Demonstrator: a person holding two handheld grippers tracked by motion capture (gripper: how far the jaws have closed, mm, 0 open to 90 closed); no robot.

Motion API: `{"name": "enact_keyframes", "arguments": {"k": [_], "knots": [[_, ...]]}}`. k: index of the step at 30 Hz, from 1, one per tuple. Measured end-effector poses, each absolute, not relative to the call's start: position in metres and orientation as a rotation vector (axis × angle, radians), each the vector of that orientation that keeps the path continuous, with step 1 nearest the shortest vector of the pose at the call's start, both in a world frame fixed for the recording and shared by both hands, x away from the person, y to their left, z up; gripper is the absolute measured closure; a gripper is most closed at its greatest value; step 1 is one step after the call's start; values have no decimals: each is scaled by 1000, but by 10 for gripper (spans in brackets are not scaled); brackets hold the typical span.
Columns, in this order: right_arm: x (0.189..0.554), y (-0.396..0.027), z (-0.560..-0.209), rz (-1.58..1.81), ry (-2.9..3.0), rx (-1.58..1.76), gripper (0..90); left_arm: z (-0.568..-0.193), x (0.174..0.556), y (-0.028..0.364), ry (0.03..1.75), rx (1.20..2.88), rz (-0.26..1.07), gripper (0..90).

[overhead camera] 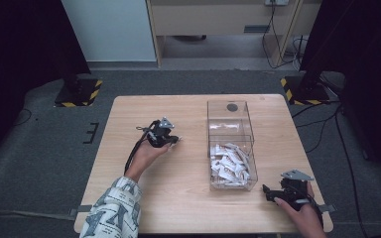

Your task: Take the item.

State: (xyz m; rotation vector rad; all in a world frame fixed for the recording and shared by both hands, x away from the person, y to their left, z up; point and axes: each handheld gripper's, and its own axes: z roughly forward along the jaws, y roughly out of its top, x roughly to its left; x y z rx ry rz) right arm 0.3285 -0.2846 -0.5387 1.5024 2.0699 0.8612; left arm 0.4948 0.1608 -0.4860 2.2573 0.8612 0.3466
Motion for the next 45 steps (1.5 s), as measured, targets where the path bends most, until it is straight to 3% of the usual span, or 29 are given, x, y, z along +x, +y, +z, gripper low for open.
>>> {"name": "enact_keyframes", "arguments": {"k": [13, 27, 36, 45], "knots": [[328, -285, -539, 861, 2072, 1501, 8, -494, 494, 156, 857, 2256, 353, 830], [328, -285, -539, 861, 2072, 1502, 8, -486, 483, 154, 782, 2192, 394, 504], [328, -285, -539, 860, 2073, 1500, 8, -475, 473, 149, 730, 2184, 418, 212], [328, -285, -539, 859, 2074, 1499, 8, -466, 461, 146, 703, 2183, 410, 66]]}}
